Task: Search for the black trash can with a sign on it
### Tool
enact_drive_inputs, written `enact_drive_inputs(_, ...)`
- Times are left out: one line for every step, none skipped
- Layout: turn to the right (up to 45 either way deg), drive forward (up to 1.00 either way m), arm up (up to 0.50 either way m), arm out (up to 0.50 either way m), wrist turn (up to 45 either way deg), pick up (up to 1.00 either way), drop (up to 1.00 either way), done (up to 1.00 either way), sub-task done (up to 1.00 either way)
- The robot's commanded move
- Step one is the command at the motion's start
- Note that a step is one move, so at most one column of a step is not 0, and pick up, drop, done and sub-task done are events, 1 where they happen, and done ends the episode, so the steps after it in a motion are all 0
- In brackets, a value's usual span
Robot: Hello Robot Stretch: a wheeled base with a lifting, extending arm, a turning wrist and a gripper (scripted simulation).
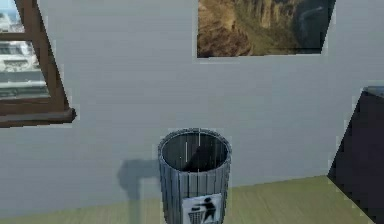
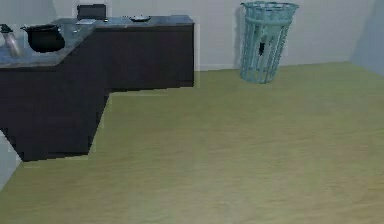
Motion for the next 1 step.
enact_drive_inputs(0.0, 0.0, 0.0, 0.0, 0.0, 0.0, 0.0, 1.0, 0.0)
